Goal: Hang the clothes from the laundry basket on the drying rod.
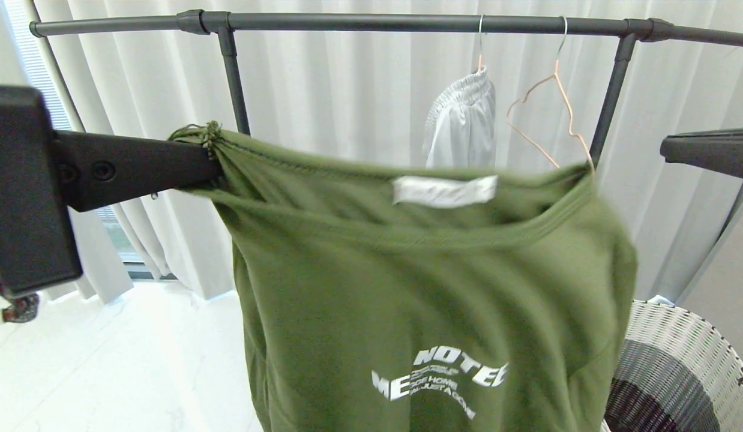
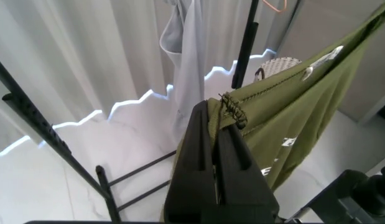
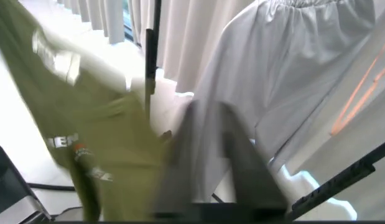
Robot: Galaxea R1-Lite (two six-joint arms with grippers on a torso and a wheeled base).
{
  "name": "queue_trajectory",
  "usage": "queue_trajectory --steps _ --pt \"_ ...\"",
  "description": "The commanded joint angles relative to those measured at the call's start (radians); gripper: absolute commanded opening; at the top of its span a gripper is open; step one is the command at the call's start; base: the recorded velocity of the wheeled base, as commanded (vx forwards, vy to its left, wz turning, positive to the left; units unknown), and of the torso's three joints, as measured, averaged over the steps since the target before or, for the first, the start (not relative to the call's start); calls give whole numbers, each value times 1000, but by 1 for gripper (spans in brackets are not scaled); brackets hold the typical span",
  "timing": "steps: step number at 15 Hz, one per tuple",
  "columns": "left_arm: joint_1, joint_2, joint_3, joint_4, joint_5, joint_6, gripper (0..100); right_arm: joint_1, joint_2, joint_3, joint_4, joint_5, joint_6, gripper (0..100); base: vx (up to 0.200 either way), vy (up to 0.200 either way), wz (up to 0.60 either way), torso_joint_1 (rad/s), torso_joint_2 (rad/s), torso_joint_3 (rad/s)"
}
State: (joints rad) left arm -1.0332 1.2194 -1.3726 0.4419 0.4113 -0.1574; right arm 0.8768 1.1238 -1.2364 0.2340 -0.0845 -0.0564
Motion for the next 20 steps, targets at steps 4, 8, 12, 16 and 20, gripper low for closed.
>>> queue_trajectory --steps 4,8,12,16,20 --pt "5 2 1 0 1 1 0 1 -49 63 1 -35 1 100 0 0 0 0 0 0" --pt "58 -23 84 1 116 87 0 -114 -78 52 284 -173 0 100 0 0 0 0 0 0" --pt "104 -47 153 1 124 127 0 -223 -84 178 330 -327 -8 100 0 0 0 0 0 0" --pt "111 -52 168 1 126 127 0 -226 -105 282 291 -468 -54 100 0 0 0 0 0 0" --pt "125 -52 208 1 182 131 0 -254 -111 302 241 -472 -53 100 0 0 0 0 0 0"
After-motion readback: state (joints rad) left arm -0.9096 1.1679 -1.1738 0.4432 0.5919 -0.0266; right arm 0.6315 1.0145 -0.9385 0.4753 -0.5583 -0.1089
